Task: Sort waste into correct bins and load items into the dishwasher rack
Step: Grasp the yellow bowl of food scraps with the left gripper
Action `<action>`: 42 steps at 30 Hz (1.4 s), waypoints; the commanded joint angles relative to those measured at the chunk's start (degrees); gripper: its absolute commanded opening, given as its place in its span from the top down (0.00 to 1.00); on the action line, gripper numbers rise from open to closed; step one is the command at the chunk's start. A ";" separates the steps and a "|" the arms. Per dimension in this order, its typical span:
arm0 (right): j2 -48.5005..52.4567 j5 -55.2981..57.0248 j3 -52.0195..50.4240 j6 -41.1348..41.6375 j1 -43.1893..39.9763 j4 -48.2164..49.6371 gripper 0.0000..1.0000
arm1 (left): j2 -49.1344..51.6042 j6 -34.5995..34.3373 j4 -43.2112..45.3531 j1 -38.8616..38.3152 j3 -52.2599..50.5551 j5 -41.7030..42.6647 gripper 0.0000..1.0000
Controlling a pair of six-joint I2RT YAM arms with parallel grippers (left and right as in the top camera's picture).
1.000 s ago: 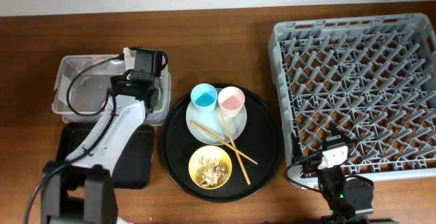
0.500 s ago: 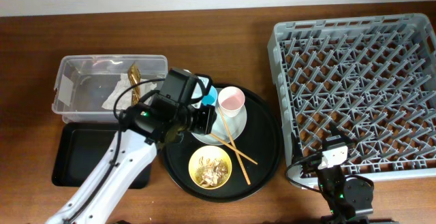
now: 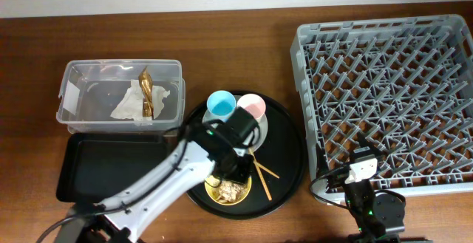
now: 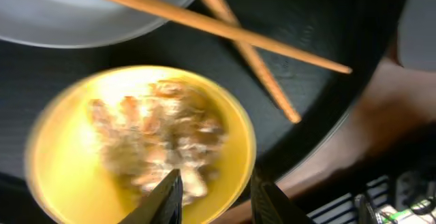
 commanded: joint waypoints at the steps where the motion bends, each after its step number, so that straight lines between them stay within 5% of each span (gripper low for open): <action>1: -0.44 0.50 -0.31 0.48 -0.26 -0.24 0.01 | 0.00 -8.81 1.11 -6.54 -0.33 -8.41 0.67; 4: -0.44 0.50 -0.31 0.48 -0.26 -0.24 0.01 | 0.07 -13.35 2.14 -10.36 -0.37 -12.90 0.67; 16: -0.44 0.50 -0.31 0.50 -0.26 -0.24 0.01 | 9.86 -13.05 7.15 -10.73 -0.59 -14.21 0.75; 24: -0.44 0.48 -0.31 0.50 -0.26 -0.24 0.01 | 9.57 -7.17 4.20 -7.32 -0.44 -15.02 0.95; 27: -0.44 0.48 -0.31 0.50 -0.26 -0.24 0.01 | 9.51 -7.21 -0.04 -7.08 -0.46 -21.77 0.93; 31: -0.44 0.50 -0.31 0.48 -0.26 -0.24 0.01 | 9.53 -7.26 1.46 -7.08 -0.46 -21.68 0.77; 38: -0.44 0.48 -0.31 0.50 -0.26 -0.24 0.01 | 9.84 -7.26 4.59 -7.08 -1.33 -21.73 0.78; 42: -0.44 0.48 -0.31 0.50 -0.26 -0.24 0.01 | 9.70 -7.21 3.30 -7.06 -0.35 -22.82 0.99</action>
